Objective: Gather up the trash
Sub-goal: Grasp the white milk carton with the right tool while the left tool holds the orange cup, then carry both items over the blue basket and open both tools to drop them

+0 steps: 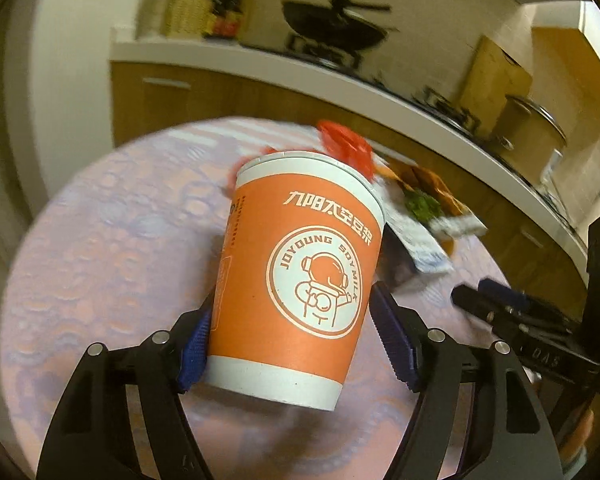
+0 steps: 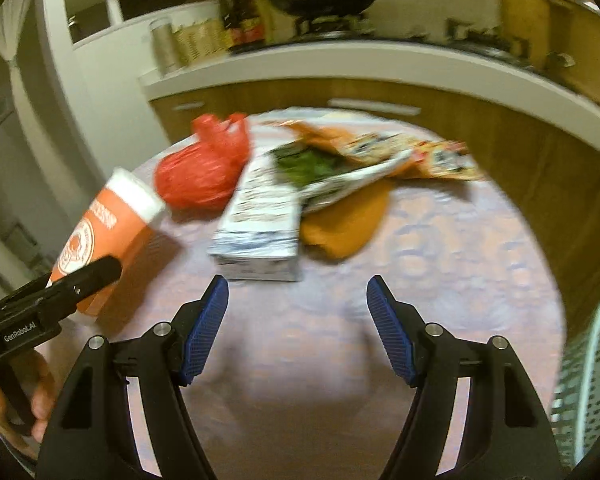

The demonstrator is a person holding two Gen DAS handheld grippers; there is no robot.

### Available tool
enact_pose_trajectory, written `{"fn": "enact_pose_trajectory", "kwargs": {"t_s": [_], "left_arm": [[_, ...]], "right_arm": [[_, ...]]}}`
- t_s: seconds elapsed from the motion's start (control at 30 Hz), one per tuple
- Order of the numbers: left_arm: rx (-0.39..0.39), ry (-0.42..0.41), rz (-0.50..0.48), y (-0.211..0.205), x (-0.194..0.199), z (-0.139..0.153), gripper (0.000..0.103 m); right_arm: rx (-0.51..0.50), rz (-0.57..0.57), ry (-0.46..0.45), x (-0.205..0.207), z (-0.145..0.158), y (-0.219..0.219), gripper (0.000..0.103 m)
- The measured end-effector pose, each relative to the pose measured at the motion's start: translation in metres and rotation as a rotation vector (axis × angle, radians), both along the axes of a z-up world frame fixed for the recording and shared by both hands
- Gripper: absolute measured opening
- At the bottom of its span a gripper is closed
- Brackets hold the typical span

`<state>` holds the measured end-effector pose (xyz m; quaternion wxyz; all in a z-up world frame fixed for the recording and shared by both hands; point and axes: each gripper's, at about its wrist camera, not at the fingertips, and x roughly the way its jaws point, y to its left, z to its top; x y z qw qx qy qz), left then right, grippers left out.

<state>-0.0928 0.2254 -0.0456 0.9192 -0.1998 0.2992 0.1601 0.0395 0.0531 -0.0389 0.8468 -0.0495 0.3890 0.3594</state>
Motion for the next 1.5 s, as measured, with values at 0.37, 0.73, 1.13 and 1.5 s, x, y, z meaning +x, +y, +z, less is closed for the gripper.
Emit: {"fn": "enact_pose_trajectory", "kwargs": {"t_s": [0.37,0.73,1.13,1.5], "left_arm": [[0.012,-0.044,0.044,0.009,-0.012,0.002,0.071],[-0.002,-0.053,0.039,0.009,-0.012,0.0,0.071],[0.017,-0.049,0.036,0.006,-0.01,0.002,0.071],[0.039,-0.074,-0.004,-0.018,-0.012,0.02,0.071]], "right_arm": [[-0.054,0.044,0.062,0.019,-0.014,0.057,0.068],[-0.129,0.026,-0.014,0.028,-0.015,0.09,0.056],[-0.085,0.072,-0.026,-0.005,-0.007,0.054,0.052],[0.027,0.096,-0.125,-0.066,0.028,-0.012,0.052]]}}
